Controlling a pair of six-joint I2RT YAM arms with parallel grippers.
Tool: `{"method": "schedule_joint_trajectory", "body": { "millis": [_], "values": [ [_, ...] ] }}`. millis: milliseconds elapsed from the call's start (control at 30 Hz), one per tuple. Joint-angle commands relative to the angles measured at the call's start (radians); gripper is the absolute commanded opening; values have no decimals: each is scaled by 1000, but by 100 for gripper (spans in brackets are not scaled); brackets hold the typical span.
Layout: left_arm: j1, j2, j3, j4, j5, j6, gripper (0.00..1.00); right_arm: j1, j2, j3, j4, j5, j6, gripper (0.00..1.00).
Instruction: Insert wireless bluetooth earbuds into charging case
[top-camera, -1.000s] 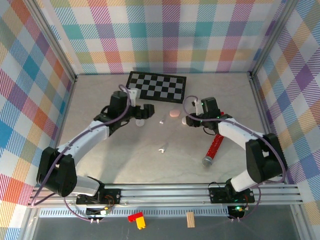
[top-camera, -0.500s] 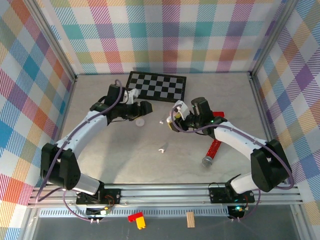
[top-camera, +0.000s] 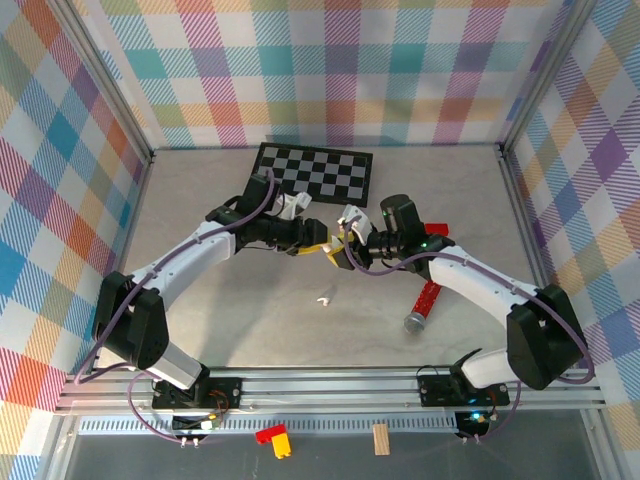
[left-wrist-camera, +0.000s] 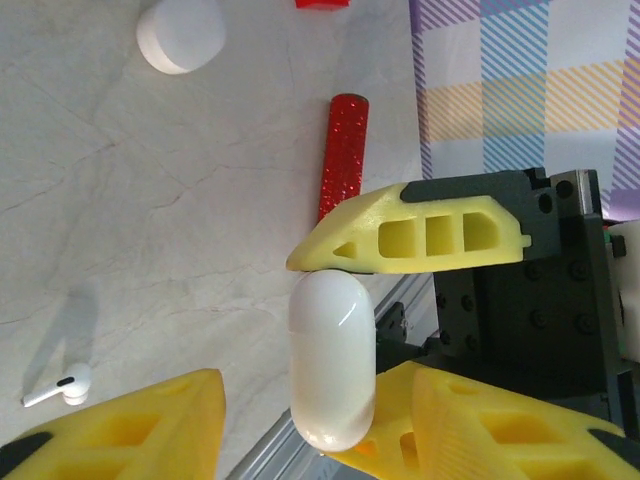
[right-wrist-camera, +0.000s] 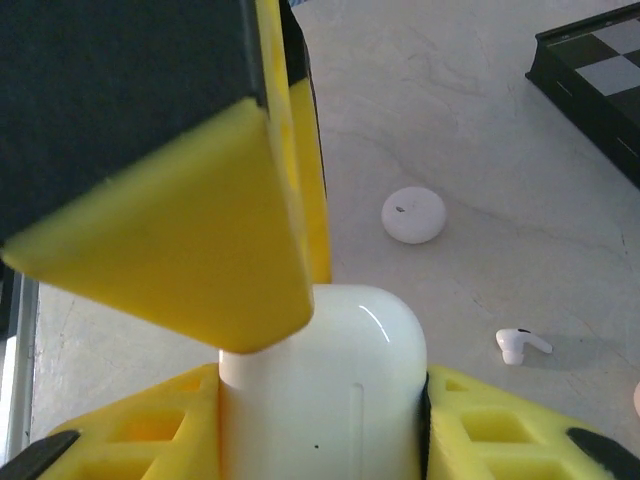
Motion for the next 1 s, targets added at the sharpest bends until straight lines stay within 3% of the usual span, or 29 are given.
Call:
{"method": "schedule_joint_trajectory", "body": {
  "millis": [0, 333, 400, 467, 533, 700, 800, 967],
  "values": [
    [-18, 5, 18, 53, 61, -20, 48, 5, -28, 10, 43, -44, -16, 41],
    [-31, 8, 6, 97, 107, -32, 30, 2, -33, 2, 68, -44, 3, 41],
    [-31, 4, 4, 85, 108, -19, 30, 3, -38, -2, 74, -48, 9, 41],
    [-31, 3, 1, 81, 110, -16, 38, 3, -40, -2, 77, -52, 13, 41],
    [-31, 8, 2, 76, 110, -9, 39, 3, -43, -3, 78, -55, 16, 41],
    [-32, 9, 8, 79, 111, 21, 21, 3, -57, -2, 70, -55, 16, 43],
    [-31, -3, 6, 98, 96, 53, 19, 3, -77, -3, 54, -52, 16, 47],
    [-28, -72, -70, 296, 79, 104, 19, -14, -134, -23, 50, -131, 40, 68]
  ]
}}
